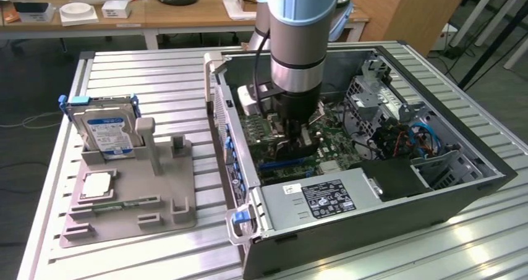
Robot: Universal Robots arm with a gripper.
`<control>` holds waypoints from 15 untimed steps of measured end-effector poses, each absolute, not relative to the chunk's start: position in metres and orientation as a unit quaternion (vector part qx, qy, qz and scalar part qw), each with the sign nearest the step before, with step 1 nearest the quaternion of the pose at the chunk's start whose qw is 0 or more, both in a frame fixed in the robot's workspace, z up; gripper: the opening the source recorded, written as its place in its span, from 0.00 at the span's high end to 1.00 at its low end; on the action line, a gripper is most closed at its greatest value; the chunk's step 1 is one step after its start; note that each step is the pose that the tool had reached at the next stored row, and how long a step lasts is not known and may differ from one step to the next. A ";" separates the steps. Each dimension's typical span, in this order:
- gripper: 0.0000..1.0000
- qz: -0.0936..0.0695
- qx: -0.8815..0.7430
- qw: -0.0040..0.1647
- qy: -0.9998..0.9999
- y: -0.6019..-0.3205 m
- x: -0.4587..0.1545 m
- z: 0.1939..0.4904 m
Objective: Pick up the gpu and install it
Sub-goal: 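Insert the gpu into the slot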
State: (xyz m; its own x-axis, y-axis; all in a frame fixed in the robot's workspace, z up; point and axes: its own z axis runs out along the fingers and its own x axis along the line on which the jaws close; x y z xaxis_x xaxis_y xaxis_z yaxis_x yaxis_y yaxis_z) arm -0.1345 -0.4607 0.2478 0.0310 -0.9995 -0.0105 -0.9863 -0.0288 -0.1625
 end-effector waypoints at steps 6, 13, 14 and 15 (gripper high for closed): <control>0.74 -0.053 -0.715 0.062 0.694 -0.461 -0.135 0.245; 0.74 -0.053 -0.715 0.062 0.694 -0.461 -0.136 0.244; 0.74 -0.053 -0.715 0.062 0.694 -0.461 -0.136 0.243; 0.74 -0.053 -0.715 0.062 0.694 -0.461 -0.136 0.243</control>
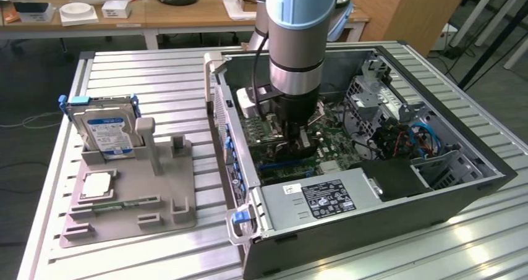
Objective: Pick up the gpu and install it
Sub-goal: 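Insert the gpu into the slot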
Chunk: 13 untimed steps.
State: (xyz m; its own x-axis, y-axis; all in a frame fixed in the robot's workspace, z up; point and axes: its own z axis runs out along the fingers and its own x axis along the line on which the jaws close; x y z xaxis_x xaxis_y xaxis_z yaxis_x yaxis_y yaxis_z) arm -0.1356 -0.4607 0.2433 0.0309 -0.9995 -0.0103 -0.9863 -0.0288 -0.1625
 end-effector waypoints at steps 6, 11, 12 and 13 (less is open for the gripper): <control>0.74 -0.053 -0.715 0.062 0.694 -0.460 -0.136 0.243; 0.74 -0.053 -0.715 0.062 0.694 -0.460 -0.136 0.243; 0.74 -0.053 -0.715 0.062 0.694 -0.460 -0.136 0.243; 0.74 -0.053 -0.715 0.062 0.694 -0.460 -0.136 0.243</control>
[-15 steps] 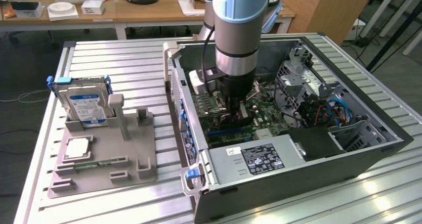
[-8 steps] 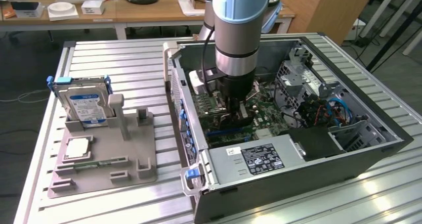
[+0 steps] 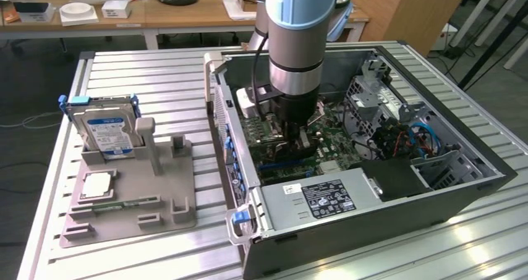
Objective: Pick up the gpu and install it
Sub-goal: 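Insert the gpu into the slot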
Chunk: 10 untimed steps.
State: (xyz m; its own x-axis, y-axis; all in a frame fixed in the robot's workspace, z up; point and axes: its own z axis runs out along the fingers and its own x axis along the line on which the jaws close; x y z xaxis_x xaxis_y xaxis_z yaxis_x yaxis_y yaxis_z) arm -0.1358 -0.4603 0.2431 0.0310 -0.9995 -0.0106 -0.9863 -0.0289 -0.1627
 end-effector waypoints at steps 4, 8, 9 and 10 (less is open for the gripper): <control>0.74 -0.053 -0.715 0.062 0.694 -0.460 -0.136 0.243; 0.74 -0.053 -0.715 0.062 0.694 -0.460 -0.136 0.243; 0.74 -0.053 -0.715 0.062 0.694 -0.460 -0.136 0.243; 0.74 -0.053 -0.715 0.062 0.694 -0.460 -0.136 0.243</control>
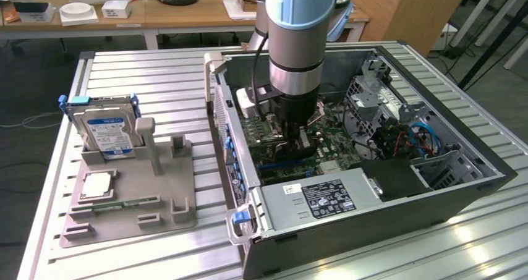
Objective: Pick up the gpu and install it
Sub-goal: 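Insert the gpu into the slot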
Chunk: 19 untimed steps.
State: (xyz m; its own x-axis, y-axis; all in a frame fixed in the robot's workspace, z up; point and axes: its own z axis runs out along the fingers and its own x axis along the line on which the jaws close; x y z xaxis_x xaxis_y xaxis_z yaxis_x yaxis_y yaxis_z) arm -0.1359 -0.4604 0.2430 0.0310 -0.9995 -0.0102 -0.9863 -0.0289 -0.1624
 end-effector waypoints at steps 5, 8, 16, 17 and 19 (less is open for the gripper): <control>0.74 -0.053 -0.715 0.062 0.694 -0.460 -0.136 0.241; 0.74 -0.053 -0.715 0.062 0.694 -0.460 -0.136 0.241; 0.74 -0.053 -0.715 0.062 0.694 -0.460 -0.136 0.241; 0.74 -0.053 -0.715 0.062 0.694 -0.460 -0.136 0.241; 0.74 -0.053 -0.715 0.062 0.694 -0.460 -0.136 0.241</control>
State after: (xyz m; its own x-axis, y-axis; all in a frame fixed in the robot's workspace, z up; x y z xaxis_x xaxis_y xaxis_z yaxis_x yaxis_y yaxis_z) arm -0.1359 -0.4603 0.2410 0.0310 -0.9995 -0.0105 -0.9863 -0.0288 -0.1626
